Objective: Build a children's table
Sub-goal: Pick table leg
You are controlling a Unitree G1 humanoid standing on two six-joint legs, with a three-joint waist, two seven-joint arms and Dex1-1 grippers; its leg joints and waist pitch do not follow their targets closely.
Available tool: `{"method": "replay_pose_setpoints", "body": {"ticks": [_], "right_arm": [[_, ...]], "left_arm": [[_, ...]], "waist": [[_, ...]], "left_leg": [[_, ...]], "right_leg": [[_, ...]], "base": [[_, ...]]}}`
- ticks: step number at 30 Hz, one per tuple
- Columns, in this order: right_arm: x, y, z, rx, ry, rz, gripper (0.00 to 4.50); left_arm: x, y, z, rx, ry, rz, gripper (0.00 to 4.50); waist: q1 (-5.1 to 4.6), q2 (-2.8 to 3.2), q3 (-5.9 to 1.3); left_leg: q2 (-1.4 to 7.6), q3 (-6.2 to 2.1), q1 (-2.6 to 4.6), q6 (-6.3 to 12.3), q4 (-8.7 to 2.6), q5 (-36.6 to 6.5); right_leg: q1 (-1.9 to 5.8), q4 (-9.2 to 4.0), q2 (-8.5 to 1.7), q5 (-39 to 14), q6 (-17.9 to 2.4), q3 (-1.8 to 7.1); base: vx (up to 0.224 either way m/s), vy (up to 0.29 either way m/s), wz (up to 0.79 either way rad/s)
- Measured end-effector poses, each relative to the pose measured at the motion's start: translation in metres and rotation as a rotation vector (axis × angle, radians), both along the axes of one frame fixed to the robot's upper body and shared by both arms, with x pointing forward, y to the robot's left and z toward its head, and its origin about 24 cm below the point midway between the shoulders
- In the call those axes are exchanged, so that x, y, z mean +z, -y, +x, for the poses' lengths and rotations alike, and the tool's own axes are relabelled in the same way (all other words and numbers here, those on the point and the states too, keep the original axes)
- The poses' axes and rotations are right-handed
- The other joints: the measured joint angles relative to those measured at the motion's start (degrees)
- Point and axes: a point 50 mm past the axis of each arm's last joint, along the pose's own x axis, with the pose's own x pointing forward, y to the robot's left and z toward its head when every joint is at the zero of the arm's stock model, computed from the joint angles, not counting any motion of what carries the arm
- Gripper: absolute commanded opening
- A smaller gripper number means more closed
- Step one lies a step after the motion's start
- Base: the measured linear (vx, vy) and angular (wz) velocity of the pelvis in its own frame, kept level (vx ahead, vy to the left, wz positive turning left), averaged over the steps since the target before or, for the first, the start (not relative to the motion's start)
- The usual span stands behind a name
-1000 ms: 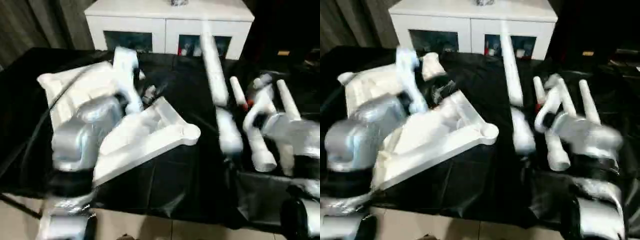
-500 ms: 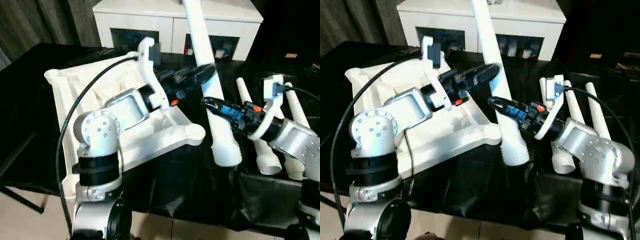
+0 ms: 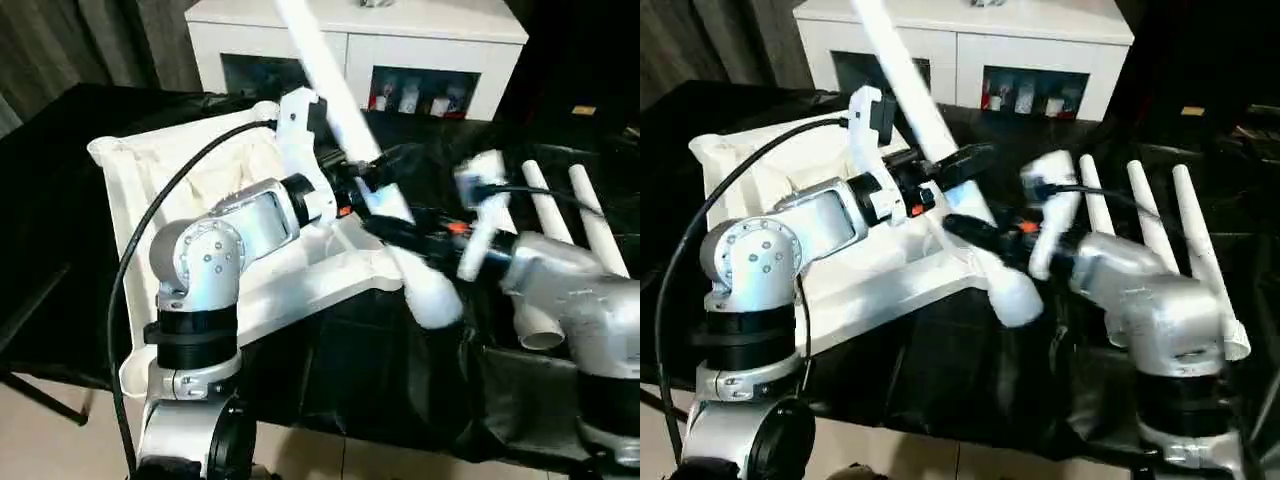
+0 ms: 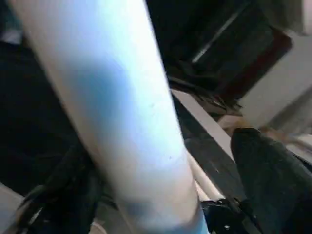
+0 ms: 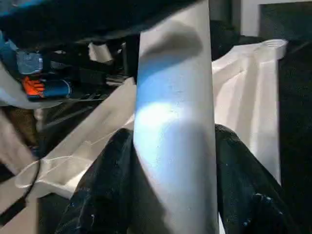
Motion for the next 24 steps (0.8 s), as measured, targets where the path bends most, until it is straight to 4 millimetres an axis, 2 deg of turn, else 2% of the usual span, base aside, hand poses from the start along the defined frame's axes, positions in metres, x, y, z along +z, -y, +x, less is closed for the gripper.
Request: {"method": "replay_pose_setpoints", "body": {"ticks": [4,6,14,16,20,21,22,24], "right_arm": [[-0.0006,-0.0022,0.0002,0.003,0.015,-0.017,1.80],[-0.0002,-0.0021,0.0004,0.002,0.021,-0.018,1.80],[0.0007,-0.0023,0.0004,0.000,0.041,-0.009,1.80],[0.0001,-0.0022,0.0002,0.000,0.041,-0.008,1.80],[-0.0004,-0.0025,-0.0006,0.004,0.050,0.002,1.80],[-0.0005,-0.0030,-0.0008,0.006,0.053,0.008,2.15],[-0.0003,-0.0035,-0.0009,0.008,0.056,0.018,2.15],[0.0001,-0.0050,-0.0012,0.015,0.055,0.038,2.50]], "left_arm": [[-0.0008,-0.0031,0.0015,0.017,-0.010,-0.008,3.67],[0.0000,-0.0039,0.0013,0.014,-0.012,-0.026,3.39],[0.0009,-0.0063,0.0010,0.012,-0.022,-0.057,2.85],[0.0008,-0.0064,0.0007,0.008,-0.024,-0.062,2.57],[0.0008,-0.0080,0.0002,0.002,-0.030,-0.083,2.41],[0.0012,-0.0081,0.0000,0.002,-0.029,-0.084,2.15],[0.0017,-0.0084,-0.0002,-0.001,-0.027,-0.088,2.15],[0.0034,-0.0084,-0.0010,-0.012,-0.018,-0.100,2.11]], "waist": [[0.06,0.00,0.00],[0.11,0.00,0.00],[0.13,0.00,0.00],[0.13,0.00,0.00],[0.11,0.00,0.00],[0.11,0.01,0.00],[0.11,0.01,0.00],[0.12,0.01,-0.01]], "left_leg": [[0.00,-0.02,-0.37,0.02,0.11,0.0],[0.00,-0.02,-0.40,0.04,0.12,0.0],[0.02,-0.02,-0.40,0.06,0.27,0.0],[0.02,-0.02,-0.40,0.07,0.30,0.0],[0.02,-0.02,-0.39,0.10,0.34,0.0],[0.02,-0.02,-0.40,0.12,0.34,0.0],[0.02,-0.02,-0.40,0.12,0.35,0.1],[0.02,-0.02,-0.40,0.14,0.36,0.1]], "right_leg": [[-0.31,0.02,0.00,0.1,0.1,0.00],[-0.34,0.02,0.00,0.1,0.1,0.00],[-0.32,0.08,0.00,0.1,0.1,0.01],[-0.32,0.09,0.00,0.2,0.1,0.01],[-0.31,0.09,0.00,0.2,0.1,0.02],[-0.30,0.09,0.00,0.2,0.1,0.02],[-0.30,0.09,0.00,0.3,0.1,0.02],[-0.30,0.09,0.00,0.3,0.1,0.02]], "base": [[0.000,0.000,0.00],[0.000,0.000,0.00],[0.000,0.000,0.00],[0.000,0.000,0.00],[0.000,0.000,0.00],[0.000,0.000,0.00],[0.000,0.000,0.00],[0.000,0.000,0.00]]}}
